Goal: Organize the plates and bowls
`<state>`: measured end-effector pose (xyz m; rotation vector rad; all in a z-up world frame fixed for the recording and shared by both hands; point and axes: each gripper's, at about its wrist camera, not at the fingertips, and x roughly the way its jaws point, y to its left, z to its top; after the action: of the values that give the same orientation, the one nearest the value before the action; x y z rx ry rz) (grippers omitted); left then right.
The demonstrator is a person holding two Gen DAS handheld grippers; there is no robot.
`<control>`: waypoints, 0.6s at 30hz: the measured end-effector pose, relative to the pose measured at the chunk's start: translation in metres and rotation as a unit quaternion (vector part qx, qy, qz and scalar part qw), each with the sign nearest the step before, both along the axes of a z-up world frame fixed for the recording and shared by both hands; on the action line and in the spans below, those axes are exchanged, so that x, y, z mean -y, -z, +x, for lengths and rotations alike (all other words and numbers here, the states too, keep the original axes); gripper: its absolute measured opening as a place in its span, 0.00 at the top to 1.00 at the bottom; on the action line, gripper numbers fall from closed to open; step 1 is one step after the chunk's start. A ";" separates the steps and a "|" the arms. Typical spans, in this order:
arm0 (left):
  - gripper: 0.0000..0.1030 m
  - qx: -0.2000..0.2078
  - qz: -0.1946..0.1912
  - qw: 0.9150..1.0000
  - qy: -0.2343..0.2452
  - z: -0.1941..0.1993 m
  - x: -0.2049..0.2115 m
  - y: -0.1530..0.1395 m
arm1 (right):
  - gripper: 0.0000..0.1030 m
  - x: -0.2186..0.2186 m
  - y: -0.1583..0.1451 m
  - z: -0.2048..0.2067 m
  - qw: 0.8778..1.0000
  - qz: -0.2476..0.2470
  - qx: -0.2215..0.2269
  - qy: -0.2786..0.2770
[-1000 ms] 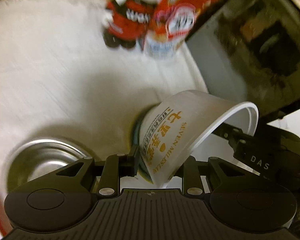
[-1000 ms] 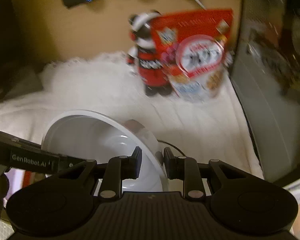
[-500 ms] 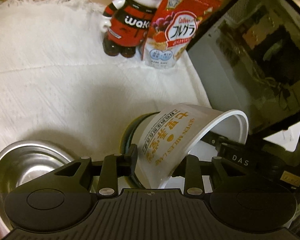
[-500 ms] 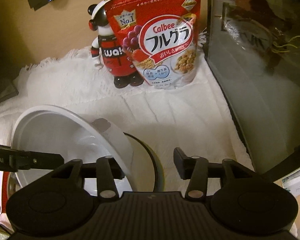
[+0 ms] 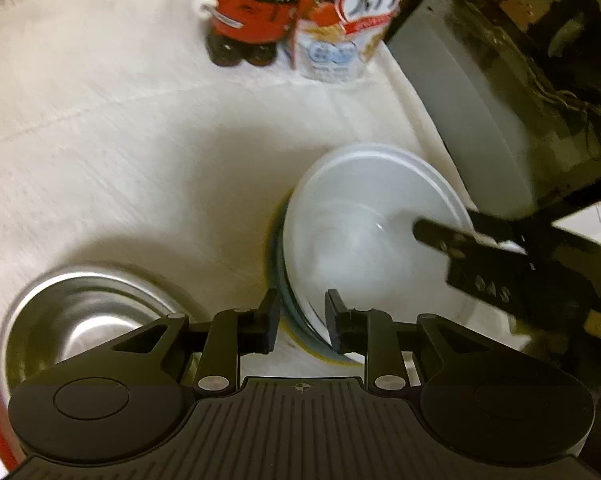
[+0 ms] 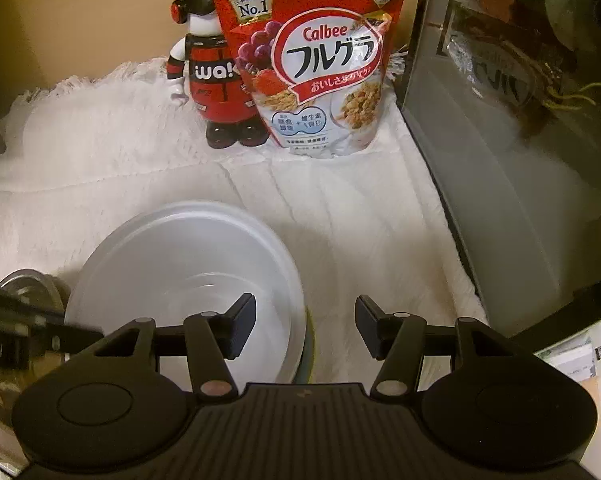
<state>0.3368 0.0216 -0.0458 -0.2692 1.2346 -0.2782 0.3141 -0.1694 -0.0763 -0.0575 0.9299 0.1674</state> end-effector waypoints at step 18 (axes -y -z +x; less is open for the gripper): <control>0.77 0.111 -0.049 0.992 -0.018 -0.059 -0.059 -0.003 | 0.40 -0.009 -0.015 -0.070 0.985 0.089 0.086 0.117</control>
<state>0.2782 0.0803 -0.0430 -0.3361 0.9971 -0.3302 0.2436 -0.1605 -0.0612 0.1997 0.7389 0.0264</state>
